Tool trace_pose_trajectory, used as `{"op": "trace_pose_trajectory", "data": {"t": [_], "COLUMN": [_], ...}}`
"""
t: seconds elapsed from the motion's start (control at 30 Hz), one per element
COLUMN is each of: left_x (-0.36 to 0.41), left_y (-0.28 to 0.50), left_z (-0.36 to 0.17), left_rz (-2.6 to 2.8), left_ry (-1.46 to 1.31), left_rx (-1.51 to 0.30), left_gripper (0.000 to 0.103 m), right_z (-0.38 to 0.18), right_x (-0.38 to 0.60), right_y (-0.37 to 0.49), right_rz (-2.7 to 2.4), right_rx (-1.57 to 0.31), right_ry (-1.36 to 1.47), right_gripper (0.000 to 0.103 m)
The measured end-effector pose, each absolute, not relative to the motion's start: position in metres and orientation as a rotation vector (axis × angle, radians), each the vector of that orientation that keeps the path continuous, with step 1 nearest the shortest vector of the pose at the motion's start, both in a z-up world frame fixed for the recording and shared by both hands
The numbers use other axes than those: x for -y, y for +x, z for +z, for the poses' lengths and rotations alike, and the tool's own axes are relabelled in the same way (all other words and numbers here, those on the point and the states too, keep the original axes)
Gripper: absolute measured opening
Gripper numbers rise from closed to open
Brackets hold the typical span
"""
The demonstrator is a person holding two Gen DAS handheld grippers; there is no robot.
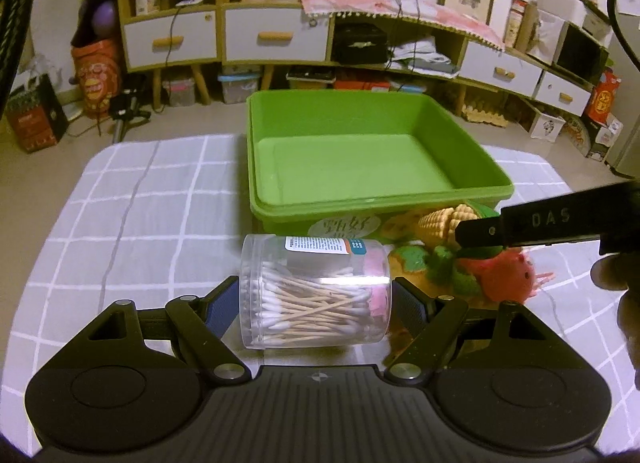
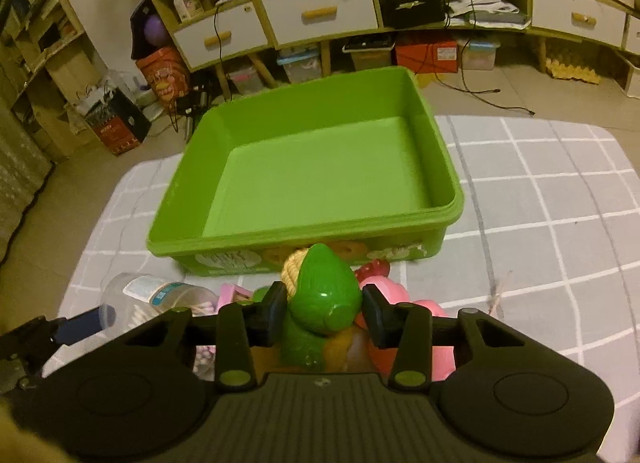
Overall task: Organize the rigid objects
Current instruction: 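Carry the corn with the right tool into the green bin while the left tool drops the swab jar there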
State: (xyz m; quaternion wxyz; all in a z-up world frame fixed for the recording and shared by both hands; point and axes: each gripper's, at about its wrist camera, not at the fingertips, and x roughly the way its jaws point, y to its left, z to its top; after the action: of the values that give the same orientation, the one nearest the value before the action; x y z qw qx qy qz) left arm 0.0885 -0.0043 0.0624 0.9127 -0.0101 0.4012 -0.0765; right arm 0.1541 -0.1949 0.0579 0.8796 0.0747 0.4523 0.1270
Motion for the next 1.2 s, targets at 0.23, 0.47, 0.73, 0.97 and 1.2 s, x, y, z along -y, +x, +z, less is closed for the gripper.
{"op": "trace_pose_trajectory", "data": {"t": [0.23, 0.47, 0.73, 0.97, 1.2], "left_x": [0.001, 0.005, 0.021, 0.024, 0.028], "left_y": [0.086, 0.106, 0.156, 0.182, 0.185], "left_z": [0.086, 0.107, 0.097, 0.066, 0.05], "left_rz": [-0.193, -0.211, -0.197, -0.156, -0.123], "left_ry": [-0.081, -0.121, -0.09, -0.068, -0.002], "left_rx": [-0.772, -0.709, -0.687, -0.762, -0.783], "left_gripper": [0.082, 0.082, 0.082, 0.082, 0.082], "right_z": [0.091, 0.108, 0.091, 0.062, 0.057], "right_x": [0.212, 0.221, 0.224, 0.229, 0.223], "right_y": [0.145, 0.147, 0.179, 0.197, 0.2], "right_rz": [0.295, 0.276, 0.195, 0.185, 0.196], "right_rx": [-0.871, -0.765, -0.777, -0.796, -0.784], "right_ry": [0.257, 0.322, 0.322, 0.29, 0.251], "right_gripper": [0.014, 0.014, 0.014, 0.014, 0.015]}}
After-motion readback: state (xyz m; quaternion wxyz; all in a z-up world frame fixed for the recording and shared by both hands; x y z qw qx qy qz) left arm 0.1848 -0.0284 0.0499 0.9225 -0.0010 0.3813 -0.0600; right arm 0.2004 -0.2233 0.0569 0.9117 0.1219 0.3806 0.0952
